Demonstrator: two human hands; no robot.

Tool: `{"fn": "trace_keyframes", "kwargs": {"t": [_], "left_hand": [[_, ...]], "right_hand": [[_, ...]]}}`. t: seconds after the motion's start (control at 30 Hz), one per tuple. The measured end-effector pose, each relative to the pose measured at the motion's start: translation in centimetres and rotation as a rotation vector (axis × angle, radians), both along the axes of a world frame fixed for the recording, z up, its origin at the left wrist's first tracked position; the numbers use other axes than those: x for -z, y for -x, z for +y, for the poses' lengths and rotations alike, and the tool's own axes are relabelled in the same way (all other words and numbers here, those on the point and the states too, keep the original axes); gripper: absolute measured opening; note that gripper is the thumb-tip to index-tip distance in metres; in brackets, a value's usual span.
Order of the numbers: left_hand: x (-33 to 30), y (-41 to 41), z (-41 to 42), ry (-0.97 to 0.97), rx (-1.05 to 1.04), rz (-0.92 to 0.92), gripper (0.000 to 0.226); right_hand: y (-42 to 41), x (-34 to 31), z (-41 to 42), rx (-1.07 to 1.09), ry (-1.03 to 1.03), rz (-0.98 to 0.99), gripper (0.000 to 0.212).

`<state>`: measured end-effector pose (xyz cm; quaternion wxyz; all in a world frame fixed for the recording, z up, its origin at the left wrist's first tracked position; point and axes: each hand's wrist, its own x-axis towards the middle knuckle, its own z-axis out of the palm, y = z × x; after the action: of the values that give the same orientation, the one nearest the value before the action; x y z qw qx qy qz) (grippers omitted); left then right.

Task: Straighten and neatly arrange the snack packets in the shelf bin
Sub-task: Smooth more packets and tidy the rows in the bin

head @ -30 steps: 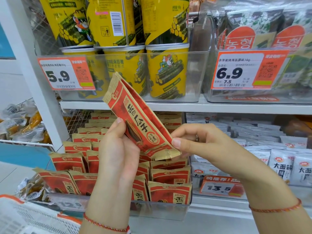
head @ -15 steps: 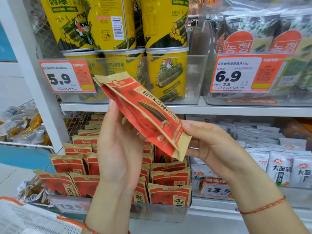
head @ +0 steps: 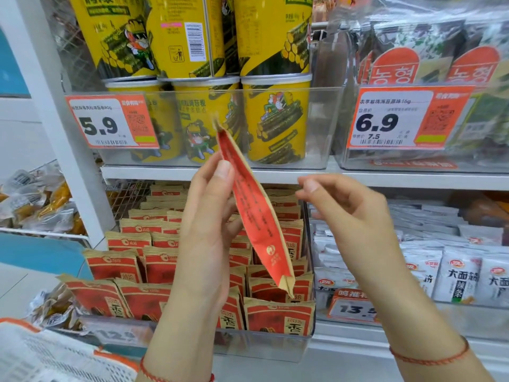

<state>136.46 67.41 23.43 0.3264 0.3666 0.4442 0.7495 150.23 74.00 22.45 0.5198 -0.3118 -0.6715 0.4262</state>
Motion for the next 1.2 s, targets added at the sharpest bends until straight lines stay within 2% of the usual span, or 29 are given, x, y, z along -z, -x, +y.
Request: {"fn": "trace_keyframes", "kwargs": {"t": [0.07,0.17,0.27,0.37,0.5,0.7,0.73,0.8,0.93,1.03,1.2], "left_hand": [[0.7,-0.4,0.0,0.026,0.022,0.092,0.066],[1.0,-1.1,0.0,0.057,0.062,0.160,0.047],[1.0,-1.6,-0.1,0.046,0.088,0.223,0.051],[1.3,-1.9,0.0,0.039,0.089,0.292,0.056],[1.6,-2.0,0.3,0.034,0.063,0.308,0.059],[1.7,-2.0,0.4,0.020,0.054,0.295,0.058],[1.6,-2.0,0.4,0.017,0.038,0.283,0.056],[1.5,-1.6,0.4,-0.007,-0.014,0.219,0.057],[1.0,0.3,0.1,-0.066,-0.206,0.063,0.071],[0.9,1.4,-0.1,-0.066,-0.292,-0.066,0.068],[0.9,1.4,-0.1,-0.025,-0.308,-0.154,0.061]], "right_hand": [[-0.2,-0.3,-0.5,0.068,-0.115,0.032,0.008],[-0.4,-1.2,-1.3,0.027,-0.124,0.128,0.012],[-0.5,-1.9,-1.8,-0.036,-0.137,0.158,0.017],[-0.4,-2.0,-1.9,-0.061,-0.145,0.182,0.004],[-0.5,-1.9,-1.9,-0.053,-0.133,0.190,0.014],[-0.3,-2.2,-2.0,-0.085,-0.097,0.205,0.008],[-0.4,-2.2,-2.0,-0.120,-0.079,0.213,0.004],[-0.6,-2.2,-1.8,-0.231,-0.030,0.193,0.009],[-1.3,-1.5,-0.7,-0.387,0.045,-0.097,0.025],[-1.5,-1.1,-0.3,-0.473,0.115,-0.262,0.032],[-1.3,-1.2,-0.4,-0.486,0.129,-0.233,0.023]]}}
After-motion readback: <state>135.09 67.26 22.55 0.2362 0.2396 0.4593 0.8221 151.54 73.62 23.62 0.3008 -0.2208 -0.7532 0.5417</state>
